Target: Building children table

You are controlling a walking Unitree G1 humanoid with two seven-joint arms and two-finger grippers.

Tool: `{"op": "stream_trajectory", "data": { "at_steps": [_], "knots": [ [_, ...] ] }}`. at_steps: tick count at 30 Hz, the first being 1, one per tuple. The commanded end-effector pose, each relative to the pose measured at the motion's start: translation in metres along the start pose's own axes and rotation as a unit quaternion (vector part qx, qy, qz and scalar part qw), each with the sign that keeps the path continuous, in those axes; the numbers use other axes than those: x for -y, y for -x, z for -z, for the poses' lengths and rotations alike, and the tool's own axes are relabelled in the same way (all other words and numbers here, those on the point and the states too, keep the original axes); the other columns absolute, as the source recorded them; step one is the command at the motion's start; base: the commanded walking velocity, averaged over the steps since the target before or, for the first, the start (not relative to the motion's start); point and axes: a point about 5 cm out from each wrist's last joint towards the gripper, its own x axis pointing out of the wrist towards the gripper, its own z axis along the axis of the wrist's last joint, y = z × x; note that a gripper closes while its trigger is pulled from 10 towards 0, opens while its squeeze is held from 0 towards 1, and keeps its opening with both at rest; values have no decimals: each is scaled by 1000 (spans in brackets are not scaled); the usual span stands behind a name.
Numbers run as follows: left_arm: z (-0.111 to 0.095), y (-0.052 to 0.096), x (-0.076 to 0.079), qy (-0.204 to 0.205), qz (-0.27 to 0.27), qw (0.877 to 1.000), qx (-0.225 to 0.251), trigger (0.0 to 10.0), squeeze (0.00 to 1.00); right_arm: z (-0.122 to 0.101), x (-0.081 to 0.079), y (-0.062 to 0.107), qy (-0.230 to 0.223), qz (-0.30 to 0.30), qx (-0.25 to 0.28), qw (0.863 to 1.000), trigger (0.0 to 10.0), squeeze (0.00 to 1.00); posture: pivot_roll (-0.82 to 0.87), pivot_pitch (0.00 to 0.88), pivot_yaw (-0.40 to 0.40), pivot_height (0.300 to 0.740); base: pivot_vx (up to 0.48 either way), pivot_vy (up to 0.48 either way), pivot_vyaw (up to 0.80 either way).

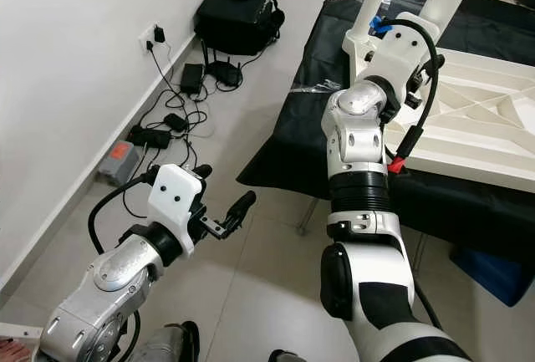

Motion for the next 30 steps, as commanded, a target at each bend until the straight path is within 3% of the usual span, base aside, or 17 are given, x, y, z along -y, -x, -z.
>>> {"op": "stream_trajectory", "data": {
  "at_steps": [1, 13, 23, 30],
  "knots": [
    [3, 0, 1, 3, -1, 1000, -4, 10000, 0, 63, 24, 0, 85, 52, -119, 988, 10000, 0, 141, 198, -74, 740, 0, 0, 0],
    [3, 0, 2, 4, 1, 1000, -3, 10000, 0, 61, 25, 3, 66, 76, -120, 988, 10000, 0, 139, 193, -74, 740, 0, 0, 0],
    [2, -1, 2, 6, -3, 1000, 0, 10000, 0, 50, 32, -2, 108, 127, -80, 983, 10000, 0, 137, 201, -80, 740, 0, 0, 0],
    [2, -1, 1, 5, -3, 1000, 1, 10000, 0, 51, 36, -4, 120, 152, -84, 978, 10000, 0, 138, 200, -82, 740, 0, 0, 0]
  ]
}}
